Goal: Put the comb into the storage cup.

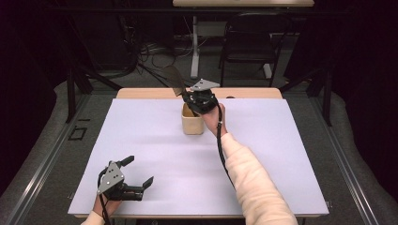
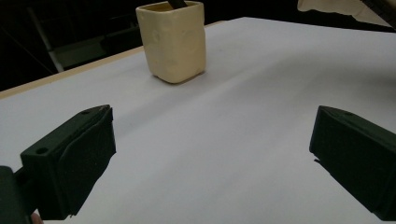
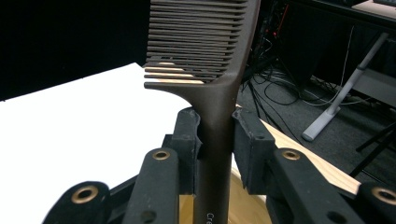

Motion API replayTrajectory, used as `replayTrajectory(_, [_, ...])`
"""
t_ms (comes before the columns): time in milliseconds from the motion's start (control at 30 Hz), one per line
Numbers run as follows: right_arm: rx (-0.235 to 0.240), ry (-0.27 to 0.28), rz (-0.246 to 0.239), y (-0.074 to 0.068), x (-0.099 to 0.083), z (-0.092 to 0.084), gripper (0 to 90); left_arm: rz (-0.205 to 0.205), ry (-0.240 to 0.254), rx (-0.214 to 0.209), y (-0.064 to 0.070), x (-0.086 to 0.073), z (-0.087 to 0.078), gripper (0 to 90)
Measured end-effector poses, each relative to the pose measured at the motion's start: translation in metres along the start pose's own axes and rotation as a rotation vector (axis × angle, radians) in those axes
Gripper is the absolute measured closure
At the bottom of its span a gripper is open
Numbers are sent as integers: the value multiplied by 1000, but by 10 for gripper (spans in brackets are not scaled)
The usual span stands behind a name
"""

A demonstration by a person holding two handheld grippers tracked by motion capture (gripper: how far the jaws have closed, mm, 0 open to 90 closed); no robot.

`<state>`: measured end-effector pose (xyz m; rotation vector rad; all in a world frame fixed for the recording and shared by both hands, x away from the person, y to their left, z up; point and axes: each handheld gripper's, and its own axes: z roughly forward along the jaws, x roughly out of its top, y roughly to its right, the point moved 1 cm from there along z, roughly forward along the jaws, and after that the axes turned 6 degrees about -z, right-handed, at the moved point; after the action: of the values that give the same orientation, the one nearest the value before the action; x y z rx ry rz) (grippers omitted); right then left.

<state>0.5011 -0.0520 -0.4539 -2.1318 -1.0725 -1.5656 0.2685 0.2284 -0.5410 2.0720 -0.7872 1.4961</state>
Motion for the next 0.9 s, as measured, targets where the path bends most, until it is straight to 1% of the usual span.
replayTrajectory(233, [9,-15,16,0,-4,2,716,3,-3,2,0,0,0,5])
replayTrajectory(500, [12,-26,19,-1,-7,3,716,3,-3,3,0,0,0,6])
replayTrajectory(900, [20,-49,9,-1,-11,5,716,0,-2,8,0,0,0,6])
